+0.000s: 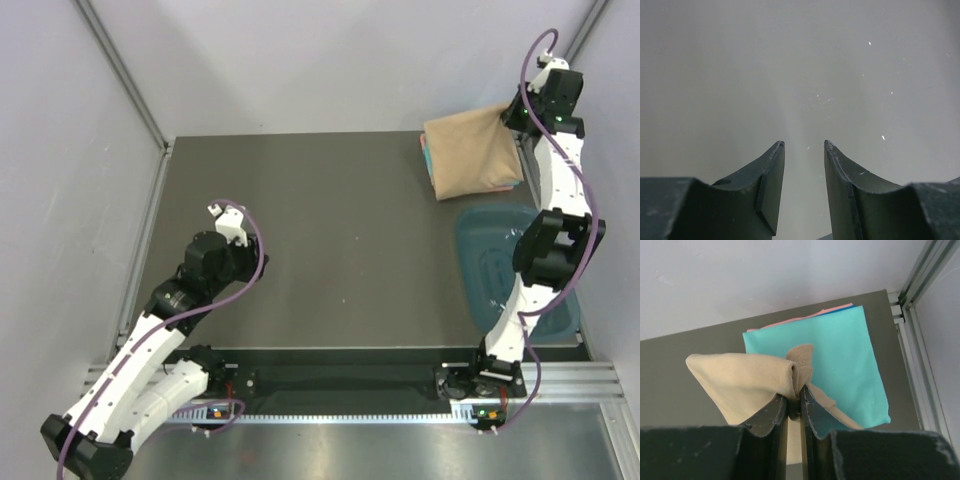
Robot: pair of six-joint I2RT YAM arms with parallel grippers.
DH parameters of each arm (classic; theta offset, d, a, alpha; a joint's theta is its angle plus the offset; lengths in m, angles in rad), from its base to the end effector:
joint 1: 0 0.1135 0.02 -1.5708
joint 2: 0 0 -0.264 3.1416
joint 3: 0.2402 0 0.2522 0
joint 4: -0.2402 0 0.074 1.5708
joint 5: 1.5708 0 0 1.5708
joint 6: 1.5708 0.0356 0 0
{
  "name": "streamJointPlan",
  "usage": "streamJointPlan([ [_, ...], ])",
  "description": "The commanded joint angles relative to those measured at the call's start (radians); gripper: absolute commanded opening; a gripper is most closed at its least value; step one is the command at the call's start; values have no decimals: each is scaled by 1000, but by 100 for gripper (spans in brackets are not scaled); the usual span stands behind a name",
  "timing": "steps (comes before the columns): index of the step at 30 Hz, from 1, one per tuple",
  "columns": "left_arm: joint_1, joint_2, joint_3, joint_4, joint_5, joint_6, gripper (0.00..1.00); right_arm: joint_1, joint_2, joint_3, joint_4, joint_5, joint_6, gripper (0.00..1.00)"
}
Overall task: Fold and stack the t-shirts
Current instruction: Neatly place the folded tshirt to the corner
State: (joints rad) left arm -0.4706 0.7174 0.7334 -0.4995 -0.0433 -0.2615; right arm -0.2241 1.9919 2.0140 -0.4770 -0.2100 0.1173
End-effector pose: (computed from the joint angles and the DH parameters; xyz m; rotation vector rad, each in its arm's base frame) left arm 0.1451 -0.0721 0.3000 0.1899 2.0702 -0.4077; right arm 0.4592 -0.0970 0.3720 0.2116 2.0068 0.1448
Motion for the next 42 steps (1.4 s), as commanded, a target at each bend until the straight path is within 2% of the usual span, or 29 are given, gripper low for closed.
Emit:
streamJointPlan([
  [1,-3,13,15,29,-9,8,43,-27,42,87,115,-6,41,0],
  [8,-5,62,15,29,-1,8,43,-58,249,175,199,-3,119,0],
  [9,-5,66,15,27,-4,8,43,-69,283,199,199,-12,146,3],
  [10,-3,74,15,27,-7,8,43,-72,315,257,202,-37,151,20],
  [11,-5,77,15,27,-9,8,43,-73,374,288,210,-34,156,31],
  [12,-5,79,15,26,-9,8,43,-75,398,334,212,-23,151,49],
  [13,-5,83,15,26,-7,8,43,-75,421,356,210,-11,150,58],
  [15,-5,83,17,22,-6,7,43,-80,444,361,215,-3,137,73],
  [18,-7,88,17,22,0,7,43,-78,409,280,238,29,122,78],
  [25,-7,86,21,18,2,8,43,-54,288,146,255,35,87,78],
  [31,-7,80,26,19,-10,15,43,49,174,75,181,138,35,75],
  [33,-5,74,29,18,-10,15,43,92,118,2,179,181,21,78],
  [36,-7,65,31,12,-12,15,43,123,65,-75,173,181,30,76],
  [38,-7,48,31,9,-12,13,43,134,36,-107,155,155,51,69],
  [39,-7,37,27,15,-12,10,43,137,24,-151,158,111,59,49],
  [42,-7,28,26,18,-7,13,43,152,-18,-236,176,70,90,16],
])
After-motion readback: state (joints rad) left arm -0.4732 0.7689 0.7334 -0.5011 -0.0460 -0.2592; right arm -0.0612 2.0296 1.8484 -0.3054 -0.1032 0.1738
